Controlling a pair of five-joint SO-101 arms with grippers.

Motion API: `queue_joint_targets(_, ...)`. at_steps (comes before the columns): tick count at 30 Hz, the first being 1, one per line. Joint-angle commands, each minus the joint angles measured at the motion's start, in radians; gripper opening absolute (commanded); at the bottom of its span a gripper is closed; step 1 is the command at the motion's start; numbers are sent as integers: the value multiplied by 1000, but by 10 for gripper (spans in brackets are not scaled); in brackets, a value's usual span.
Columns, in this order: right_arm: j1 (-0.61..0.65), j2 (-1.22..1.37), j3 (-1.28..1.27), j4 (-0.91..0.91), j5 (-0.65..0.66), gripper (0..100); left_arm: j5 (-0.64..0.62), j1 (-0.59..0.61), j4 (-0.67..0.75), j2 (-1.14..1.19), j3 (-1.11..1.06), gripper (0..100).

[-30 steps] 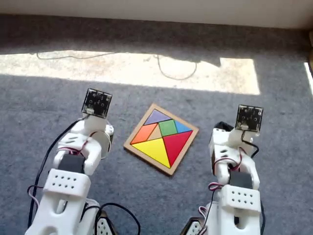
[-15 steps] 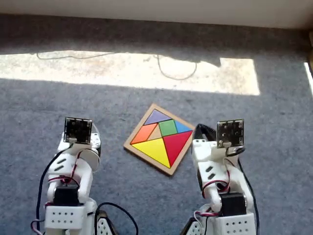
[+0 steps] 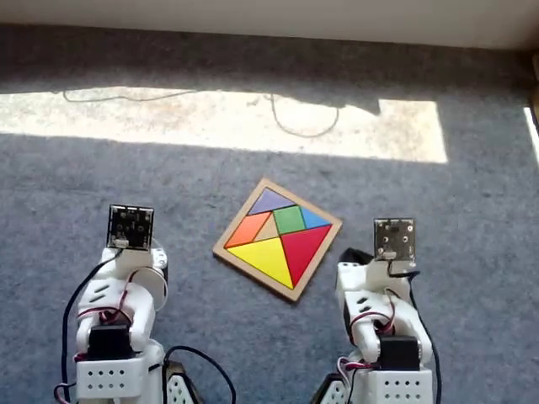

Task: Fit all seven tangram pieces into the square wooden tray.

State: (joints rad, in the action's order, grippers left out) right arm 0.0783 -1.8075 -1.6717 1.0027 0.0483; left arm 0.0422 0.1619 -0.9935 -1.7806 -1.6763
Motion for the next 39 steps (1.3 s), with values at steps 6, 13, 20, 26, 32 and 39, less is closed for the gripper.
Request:
queue_joint_targets(6,-105,-18,-148,240,8,6,6,8,-288,-41,-19,7)
queue_joint_targets(13,-107,-28,-148,246,8,6,5,8,-345,-41,-19,7)
queue_joint_targets(20,-107,-28,-148,246,8,6,5,8,-345,-41,-19,7)
queue_joint_targets(26,-107,-28,-148,246,8,6,5,8,-345,-41,-19,7)
queue_joint_targets(32,-107,-28,-148,246,8,6,5,7,-345,-41,-19,7)
queue_joint_targets(39,-107,-28,-148,246,8,6,5,7,-345,-41,-19,7)
